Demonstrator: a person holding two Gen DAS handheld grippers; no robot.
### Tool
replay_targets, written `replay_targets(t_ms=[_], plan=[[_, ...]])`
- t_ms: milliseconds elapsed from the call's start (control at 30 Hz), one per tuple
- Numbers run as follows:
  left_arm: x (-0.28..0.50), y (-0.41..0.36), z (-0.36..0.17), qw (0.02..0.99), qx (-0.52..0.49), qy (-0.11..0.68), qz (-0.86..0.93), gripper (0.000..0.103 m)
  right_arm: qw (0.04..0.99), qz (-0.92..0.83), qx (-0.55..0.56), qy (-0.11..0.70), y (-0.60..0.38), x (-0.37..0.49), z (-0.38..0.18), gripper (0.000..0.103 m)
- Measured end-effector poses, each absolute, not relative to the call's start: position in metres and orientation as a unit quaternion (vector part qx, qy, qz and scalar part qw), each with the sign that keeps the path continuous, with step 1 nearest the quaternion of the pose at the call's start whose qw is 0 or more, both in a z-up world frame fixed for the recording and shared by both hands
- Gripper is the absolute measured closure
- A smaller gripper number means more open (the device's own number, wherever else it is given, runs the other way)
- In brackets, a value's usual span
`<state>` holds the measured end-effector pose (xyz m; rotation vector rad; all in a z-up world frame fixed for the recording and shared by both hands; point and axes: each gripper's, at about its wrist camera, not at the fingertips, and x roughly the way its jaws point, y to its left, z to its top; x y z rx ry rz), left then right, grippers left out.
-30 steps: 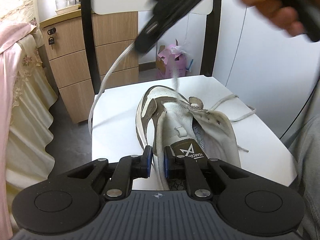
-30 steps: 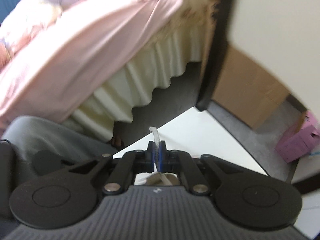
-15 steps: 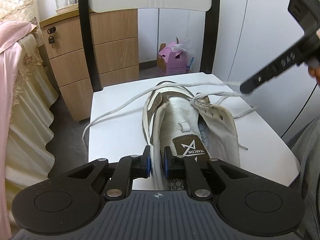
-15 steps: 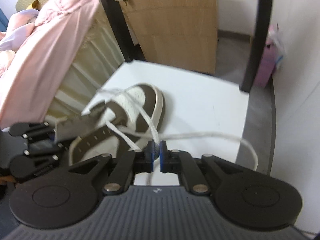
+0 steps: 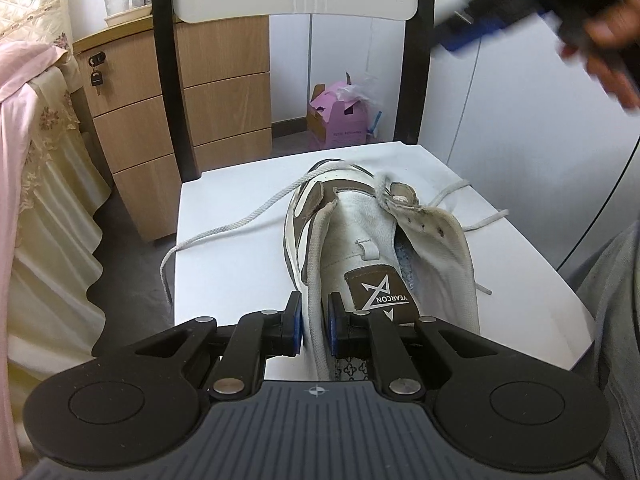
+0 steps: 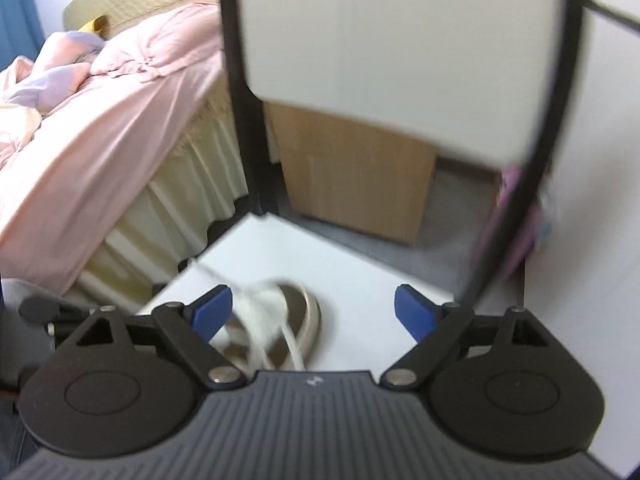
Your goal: Lace up shoes with both hands
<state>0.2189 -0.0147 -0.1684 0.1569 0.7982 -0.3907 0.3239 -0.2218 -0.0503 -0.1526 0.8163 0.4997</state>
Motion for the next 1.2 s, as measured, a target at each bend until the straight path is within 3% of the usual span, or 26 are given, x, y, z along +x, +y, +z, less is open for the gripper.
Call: replay_targets(t_ms=[133,233,300,367,433,633,700,733,767,1200], plan=[[0.222,-0.014,-0.168,0.897,0.075,0.389,-0.195,0.090,0.889,0.260,-0.091,0.366,-0.189,0.355,-0.041,0.012],[0.225,-0.012,-0.168,0.895,0.068,0.393,-0.197,0.090,0.853,0.313,-0.136,0.395,-0.145,0.380,-0.061,0.014],[0.225,-0.013,-0.168,0.895,0.073,0.393,-0.198,0.090,0.816,0.350,-0.172,0.426,-0.113,0.392,-0.084,0.020],[0.225,-0.013,-0.168,0.894,0.076,0.394,-0.198,0.090,0.784,0.372,-0.207,0.451,-0.085,0.403,-0.106,0.041],[0.226,-0.014,-0.168,0.894,0.080,0.394,-0.199,0.090,0.759,0.386,-0.222,0.475,-0.064,0.412,-0.127,0.044],[0.228,-0.010,-0.168,0.891,0.069,0.399,-0.204,0.090,0.722,0.405,-0.239,0.507,-0.032,0.420,-0.167,0.065],[0.228,-0.011,-0.168,0.891,0.071,0.399,-0.204,0.090,0.716,0.404,-0.249,0.512,-0.030,0.417,-0.176,0.079],[0.228,-0.011,-0.168,0.891,0.072,0.399,-0.204,0.090,0.716,0.399,-0.254,0.513,-0.029,0.415,-0.179,0.096],[0.228,-0.012,-0.168,0.891,0.073,0.399,-0.203,0.090,0.718,0.397,-0.254,0.513,-0.030,0.413,-0.179,0.102],[0.225,-0.020,-0.168,0.896,0.088,0.392,-0.190,0.090,0.781,0.384,-0.180,0.458,-0.101,0.376,-0.094,0.102]])
